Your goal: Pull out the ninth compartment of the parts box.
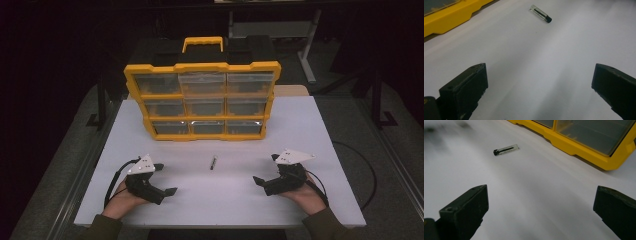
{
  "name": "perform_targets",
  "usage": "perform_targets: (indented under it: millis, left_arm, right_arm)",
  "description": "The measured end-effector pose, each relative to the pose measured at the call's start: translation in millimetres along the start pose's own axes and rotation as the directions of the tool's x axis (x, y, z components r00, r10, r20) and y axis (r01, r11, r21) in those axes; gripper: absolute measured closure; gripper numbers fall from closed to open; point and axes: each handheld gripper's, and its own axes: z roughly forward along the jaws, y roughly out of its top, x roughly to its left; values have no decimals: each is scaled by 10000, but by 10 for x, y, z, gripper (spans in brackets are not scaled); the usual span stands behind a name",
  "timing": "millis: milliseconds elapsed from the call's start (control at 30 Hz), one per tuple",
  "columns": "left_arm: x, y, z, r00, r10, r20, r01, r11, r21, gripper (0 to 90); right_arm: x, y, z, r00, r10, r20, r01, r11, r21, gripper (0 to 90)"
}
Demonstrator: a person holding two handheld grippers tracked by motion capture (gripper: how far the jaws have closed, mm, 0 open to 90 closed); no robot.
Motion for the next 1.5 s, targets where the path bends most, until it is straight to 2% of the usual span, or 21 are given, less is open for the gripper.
perform_targets:
  millis: [67, 367, 733, 1233, 1500]
  left_arm:
    - [-3, -2, -3, 10000, 68, -7, -68, 10000, 28, 0]
    - [2, -8, 7, 9999, -83, 73, 84, 10000, -39, 1]
    - [-2, -10, 7, 9999, -86, 97, 87, 9999, -105, 16]
    - [4, -12, 19, 9998, -183, 71, 183, 9998, -8, 16]
    - [2, -18, 17, 9998, -174, 73, 175, 9998, -20, 16]
  right_arm:
    - [0, 11, 7, 10000, -45, -59, 45, 10000, -16, 0]
    - [7, 53, 61, 9998, -48, -187, 47, 10000, -37, 0]
    - [20, 96, 143, 9999, -68, -155, 68, 10000, -48, 0]
    - [36, 164, 265, 9991, -323, -273, 322, 9995, -49, 0]
    - [25, 205, 302, 9991, -247, -338, 242, 9996, -150, 0]
